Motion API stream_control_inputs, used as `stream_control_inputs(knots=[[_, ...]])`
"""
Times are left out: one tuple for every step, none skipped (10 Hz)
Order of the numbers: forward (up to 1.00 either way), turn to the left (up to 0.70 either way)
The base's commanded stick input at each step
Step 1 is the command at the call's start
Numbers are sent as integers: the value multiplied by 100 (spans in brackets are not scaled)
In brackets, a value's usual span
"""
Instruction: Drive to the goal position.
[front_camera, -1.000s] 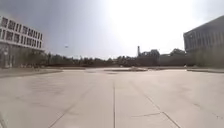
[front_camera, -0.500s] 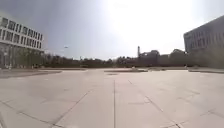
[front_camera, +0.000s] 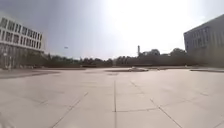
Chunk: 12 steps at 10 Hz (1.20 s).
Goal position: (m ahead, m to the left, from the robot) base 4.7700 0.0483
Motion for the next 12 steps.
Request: stream_control_inputs(knots=[[55, 0], [55, 0], [55, 0], [55, 0], [54, 0], [54, 0], [54, 0], [54, 0], [54, 0], [54, 0], [54, 0], [55, 0]])
